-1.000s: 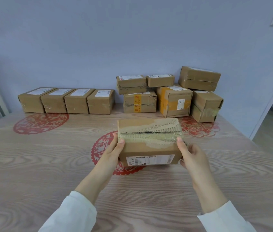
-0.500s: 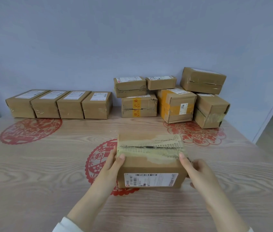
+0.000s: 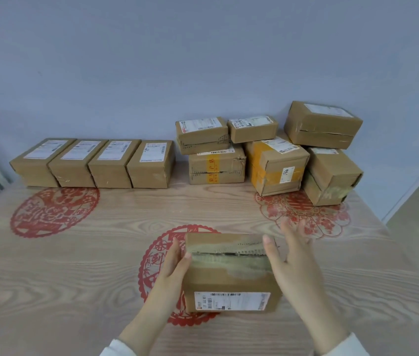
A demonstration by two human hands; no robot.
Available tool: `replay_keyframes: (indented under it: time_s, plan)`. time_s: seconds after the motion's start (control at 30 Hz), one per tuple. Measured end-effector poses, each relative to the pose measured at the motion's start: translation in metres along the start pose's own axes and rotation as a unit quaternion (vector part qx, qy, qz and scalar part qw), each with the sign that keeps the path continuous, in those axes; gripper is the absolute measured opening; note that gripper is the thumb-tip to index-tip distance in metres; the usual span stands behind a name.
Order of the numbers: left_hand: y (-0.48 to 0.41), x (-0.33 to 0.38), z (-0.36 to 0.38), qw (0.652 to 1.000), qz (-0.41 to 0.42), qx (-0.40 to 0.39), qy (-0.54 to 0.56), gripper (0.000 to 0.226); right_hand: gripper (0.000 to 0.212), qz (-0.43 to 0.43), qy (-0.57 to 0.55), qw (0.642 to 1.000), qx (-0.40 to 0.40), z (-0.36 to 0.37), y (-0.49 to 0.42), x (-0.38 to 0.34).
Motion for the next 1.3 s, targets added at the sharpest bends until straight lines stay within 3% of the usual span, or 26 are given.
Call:
replay_keyframes:
  time_s: [0.13, 0.3, 0.57, 0.73, 0.83, 0.97, 1.3]
  plan:
    - [0.007, 0.016, 0.006, 0.998, -0.022, 0.007, -0.055, 0.062, 0.063, -0.016, 0.056, 0.996, -0.070, 0.008, -0.002, -0.012]
    - [0.016, 0.024, 0.008, 0.992, -0.058, 0.026, -0.106, 0.066, 0.065, -0.053, 0.099, 0.989, -0.101, 0.014, 0.001, -0.013]
    - [0.012, 0.020, 0.008, 0.989, -0.102, 0.029, -0.101, 0.065, 0.065, -0.056, 0.140, 0.977, -0.150, 0.024, 0.005, -0.015]
    - [0.006, 0.014, 0.005, 0.985, -0.130, 0.017, -0.112, 0.067, 0.076, -0.077, 0.181, 0.968, -0.157, 0.042, -0.005, -0.028]
    - [0.001, 0.015, 0.008, 0.985, -0.130, 0.006, -0.117, 0.070, 0.071, -0.079, 0.195, 0.963, -0.170, 0.054, -0.010, -0.030]
    - [-0.007, 0.012, 0.015, 0.985, -0.130, -0.003, -0.118, 0.071, 0.086, -0.103, 0.213, 0.957, -0.170, 0.066, -0.014, -0.035]
    - [-0.014, 0.002, 0.017, 0.985, -0.116, 0.021, -0.128, 0.059, 0.085, -0.147, 0.204, 0.948, -0.196, 0.090, -0.011, -0.032]
Point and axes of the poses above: each hand's wrist, its own y-axis away from the middle knuckle, its own z-axis out of the palm, x = y × z, the point moved 9 cm from there along -y, towards the middle knuckle, and after that the axes turned 10 degrees about -z, right-handed, at the moved point
